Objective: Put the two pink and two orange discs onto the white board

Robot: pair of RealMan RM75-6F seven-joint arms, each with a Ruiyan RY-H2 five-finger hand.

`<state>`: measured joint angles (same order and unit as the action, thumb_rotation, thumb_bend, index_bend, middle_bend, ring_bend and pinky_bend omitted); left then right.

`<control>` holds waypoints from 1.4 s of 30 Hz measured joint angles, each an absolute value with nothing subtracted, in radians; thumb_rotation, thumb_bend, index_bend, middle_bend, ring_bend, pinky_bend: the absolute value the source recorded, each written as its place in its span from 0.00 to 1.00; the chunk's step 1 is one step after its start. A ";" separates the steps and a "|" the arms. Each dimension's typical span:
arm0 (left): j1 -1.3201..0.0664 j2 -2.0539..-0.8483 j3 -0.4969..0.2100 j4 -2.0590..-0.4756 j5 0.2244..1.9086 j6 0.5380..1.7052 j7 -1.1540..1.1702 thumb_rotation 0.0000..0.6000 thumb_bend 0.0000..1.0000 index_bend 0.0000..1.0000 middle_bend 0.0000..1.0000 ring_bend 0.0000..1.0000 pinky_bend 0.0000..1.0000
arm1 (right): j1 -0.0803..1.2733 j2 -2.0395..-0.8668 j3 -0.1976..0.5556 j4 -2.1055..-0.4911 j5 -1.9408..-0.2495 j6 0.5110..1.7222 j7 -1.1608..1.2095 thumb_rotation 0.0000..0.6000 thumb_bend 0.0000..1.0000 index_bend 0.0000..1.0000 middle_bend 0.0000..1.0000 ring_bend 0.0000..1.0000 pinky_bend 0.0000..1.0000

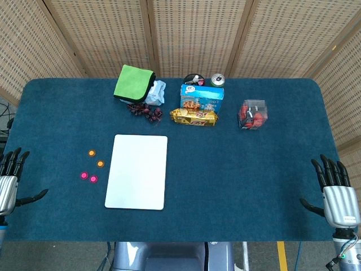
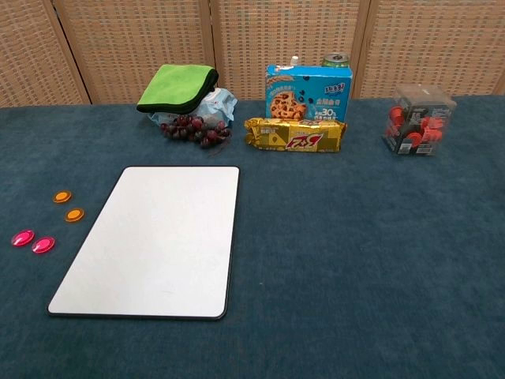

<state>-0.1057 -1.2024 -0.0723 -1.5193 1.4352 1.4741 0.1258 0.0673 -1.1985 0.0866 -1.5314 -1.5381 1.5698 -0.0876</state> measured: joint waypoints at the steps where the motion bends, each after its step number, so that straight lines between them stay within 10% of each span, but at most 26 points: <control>1: -0.106 -1.202 -0.072 -1.519 1.435 1.474 0.126 0.65 0.00 0.00 0.00 0.00 0.00 | 0.067 -1.198 0.087 -1.532 -1.538 1.569 -0.088 1.00 0.00 0.00 0.00 0.00 0.00; 20: -0.129 -1.197 -0.065 -1.505 1.419 1.404 0.102 0.68 0.00 0.00 0.00 0.00 0.00 | 0.067 -1.192 0.086 -1.544 -1.529 1.559 -0.097 1.00 0.00 0.00 0.00 0.00 0.00; 24: -0.149 -1.195 -0.069 -1.502 1.402 1.355 0.085 0.82 0.00 0.00 0.00 0.00 0.00 | 0.067 -1.191 0.086 -1.545 -1.527 1.555 -0.091 1.00 0.00 0.00 0.00 0.00 0.00; 29: -0.201 -1.196 -0.069 -1.481 1.391 1.243 0.051 0.99 0.00 0.18 0.00 0.00 0.00 | 0.069 -1.186 0.085 -1.551 -1.522 1.545 -0.093 1.00 0.00 0.00 0.00 0.00 0.00; 42: -0.331 -1.249 -0.038 -1.365 1.440 1.048 -0.055 1.00 0.10 0.32 0.00 0.00 0.00 | 0.072 -1.176 0.083 -1.563 -1.513 1.529 -0.093 1.00 0.00 0.00 0.00 0.00 0.00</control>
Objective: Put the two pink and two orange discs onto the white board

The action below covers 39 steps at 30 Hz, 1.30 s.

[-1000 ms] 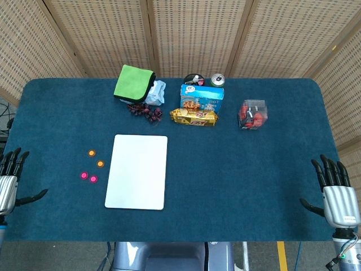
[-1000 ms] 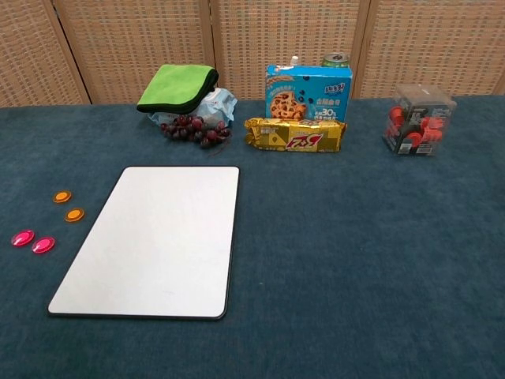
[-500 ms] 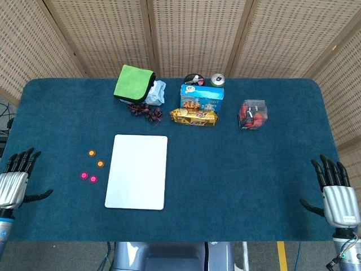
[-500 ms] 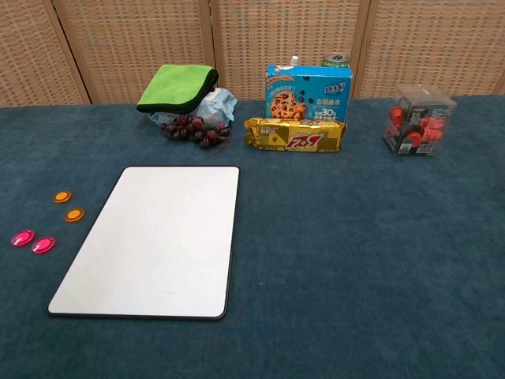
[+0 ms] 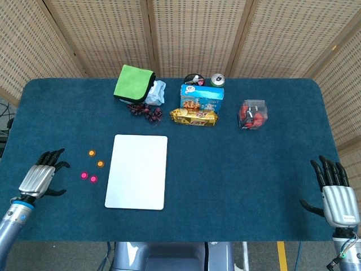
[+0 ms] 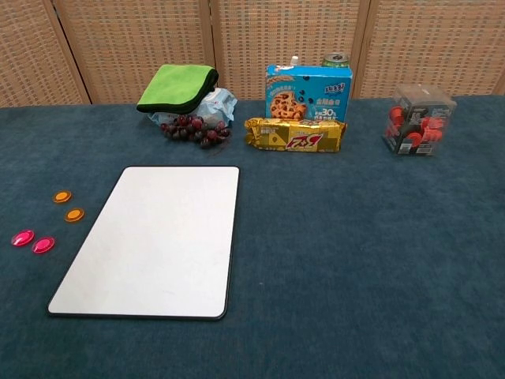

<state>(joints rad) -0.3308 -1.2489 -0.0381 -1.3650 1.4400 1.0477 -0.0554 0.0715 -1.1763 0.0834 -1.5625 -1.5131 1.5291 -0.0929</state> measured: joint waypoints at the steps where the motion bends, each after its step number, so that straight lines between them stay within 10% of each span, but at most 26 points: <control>1: -0.339 -1.252 -0.037 -1.364 1.441 1.038 -0.056 1.00 0.10 0.32 0.00 0.00 0.00 | 0.072 -1.176 0.083 -1.564 -1.512 1.528 -0.093 1.00 0.00 0.00 0.00 0.00 0.00; 39: -0.498 -1.407 -0.052 -1.332 1.268 0.847 0.168 1.00 0.28 0.39 0.00 0.00 0.00 | 0.075 -1.157 0.079 -1.580 -1.497 1.501 -0.070 1.00 0.00 0.00 0.00 0.00 0.00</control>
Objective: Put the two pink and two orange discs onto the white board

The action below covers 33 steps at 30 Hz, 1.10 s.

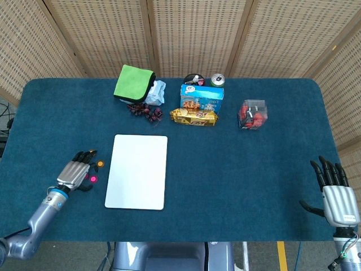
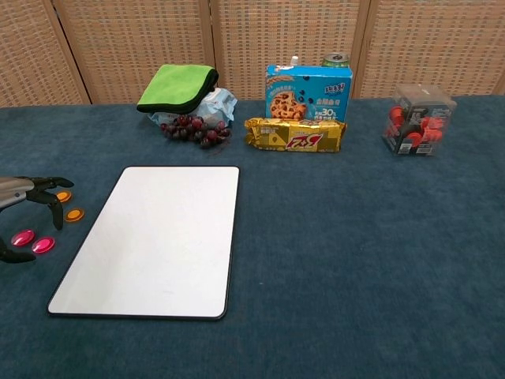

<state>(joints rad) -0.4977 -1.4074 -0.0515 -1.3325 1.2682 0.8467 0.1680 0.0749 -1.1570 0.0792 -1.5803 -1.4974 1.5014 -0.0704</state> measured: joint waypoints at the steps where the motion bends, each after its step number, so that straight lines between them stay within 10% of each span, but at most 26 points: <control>1: -0.499 -1.409 -0.050 -1.331 1.266 0.846 0.171 1.00 0.29 0.39 0.00 0.00 0.00 | 0.075 -1.157 0.079 -1.581 -1.497 1.501 -0.070 1.00 0.00 0.00 0.00 0.00 0.00; 33: -0.516 -1.378 -0.061 -1.389 1.230 0.880 0.188 1.00 0.30 0.57 0.00 0.00 0.00 | 0.076 -1.150 0.078 -1.590 -1.488 1.490 -0.067 1.00 0.00 0.00 0.00 0.00 0.00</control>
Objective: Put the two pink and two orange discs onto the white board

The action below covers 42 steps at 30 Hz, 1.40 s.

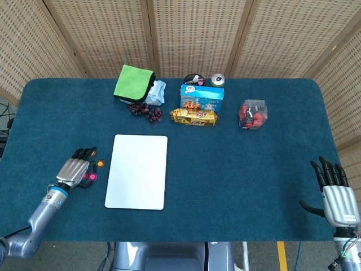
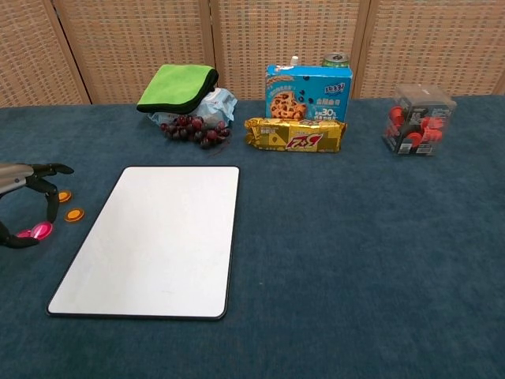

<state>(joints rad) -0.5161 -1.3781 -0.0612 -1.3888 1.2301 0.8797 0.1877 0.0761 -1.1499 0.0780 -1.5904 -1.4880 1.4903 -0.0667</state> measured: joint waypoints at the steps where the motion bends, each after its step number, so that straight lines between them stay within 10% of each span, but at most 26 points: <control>1: -0.519 -1.372 -0.065 -1.399 1.230 0.881 0.190 1.00 0.30 0.57 0.00 0.00 0.00 | 0.076 -1.149 0.078 -1.591 -1.488 1.490 -0.066 1.00 0.00 0.00 0.00 0.00 0.00; 11: -0.579 -1.333 -0.088 -1.565 1.202 0.857 0.276 1.00 0.27 0.57 0.00 0.00 0.00 | 0.078 -1.145 0.078 -1.595 -1.483 1.482 -0.061 1.00 0.00 0.00 0.00 0.00 0.00; 17: -0.609 -1.347 -0.090 -1.618 1.155 0.851 0.340 1.00 0.16 0.35 0.00 0.00 0.00 | 0.078 -1.142 0.077 -1.596 -1.480 1.479 -0.058 1.00 0.00 0.00 0.00 0.00 0.00; 42: -0.546 -1.291 -0.017 -1.474 1.050 0.850 0.251 1.00 0.26 0.40 0.00 0.00 0.00 | 0.079 -1.137 0.075 -1.606 -1.474 1.471 -0.067 1.00 0.00 0.00 0.00 0.00 0.00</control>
